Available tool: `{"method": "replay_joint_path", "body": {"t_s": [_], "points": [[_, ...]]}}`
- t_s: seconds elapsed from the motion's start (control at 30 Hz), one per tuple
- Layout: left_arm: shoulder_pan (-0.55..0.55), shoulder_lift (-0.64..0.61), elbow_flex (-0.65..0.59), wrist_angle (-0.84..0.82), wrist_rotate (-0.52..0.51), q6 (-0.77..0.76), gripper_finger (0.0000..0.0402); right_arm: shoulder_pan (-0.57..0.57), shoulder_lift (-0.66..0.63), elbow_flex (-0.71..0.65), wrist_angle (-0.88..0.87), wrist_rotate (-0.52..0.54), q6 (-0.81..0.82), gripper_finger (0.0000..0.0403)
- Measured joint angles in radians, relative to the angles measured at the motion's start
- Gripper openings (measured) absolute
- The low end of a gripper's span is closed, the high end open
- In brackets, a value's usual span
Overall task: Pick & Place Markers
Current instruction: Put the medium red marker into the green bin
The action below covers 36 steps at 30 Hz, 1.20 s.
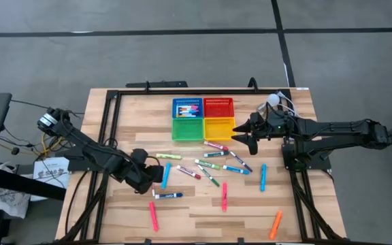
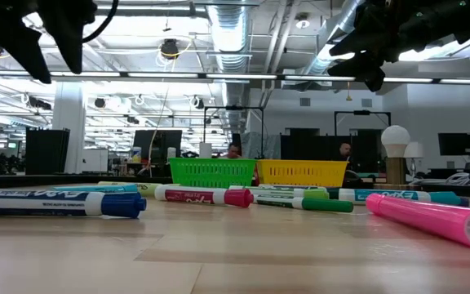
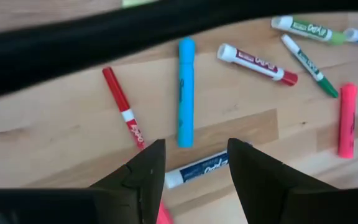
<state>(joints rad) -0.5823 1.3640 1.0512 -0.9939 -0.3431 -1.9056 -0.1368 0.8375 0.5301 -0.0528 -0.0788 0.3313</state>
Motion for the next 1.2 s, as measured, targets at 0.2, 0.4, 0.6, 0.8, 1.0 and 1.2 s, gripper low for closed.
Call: {"method": "replay_joint_path", "body": {"t_s": [0.2,0.4,0.6,0.8,1.0,1.2], "points": [[0.009,0.0,-0.09,0.006,0.05,-0.14,0.0172,0.0,0.0,0.0,0.0,0.0,0.0,0.0186],[0.006,0.0,-0.246,0.183,0.155,-0.218,0.0172,0.0,0.0,0.0,0.0,0.0,0.001,0.0186],[0.027,0.0,-0.369,0.403,0.153,-0.221,0.0172,0.0,0.0,0.0,0.0,0.0,0.001,0.0186],[0.03,0.0,-0.422,0.473,0.153,-0.221,0.0172,0.0,0.0,0.0,0.0,0.0,0.001,0.0186],[0.029,0.0,-0.428,0.481,0.144,-0.221,0.0172,-0.001,0.0,0.0,0.0,0.001,0.001,0.0186],[0.029,0.0,-0.428,0.483,0.11,-0.109,0.0172,-0.001,0.0,0.0,0.0,0.002,0.001,0.0186]]}}
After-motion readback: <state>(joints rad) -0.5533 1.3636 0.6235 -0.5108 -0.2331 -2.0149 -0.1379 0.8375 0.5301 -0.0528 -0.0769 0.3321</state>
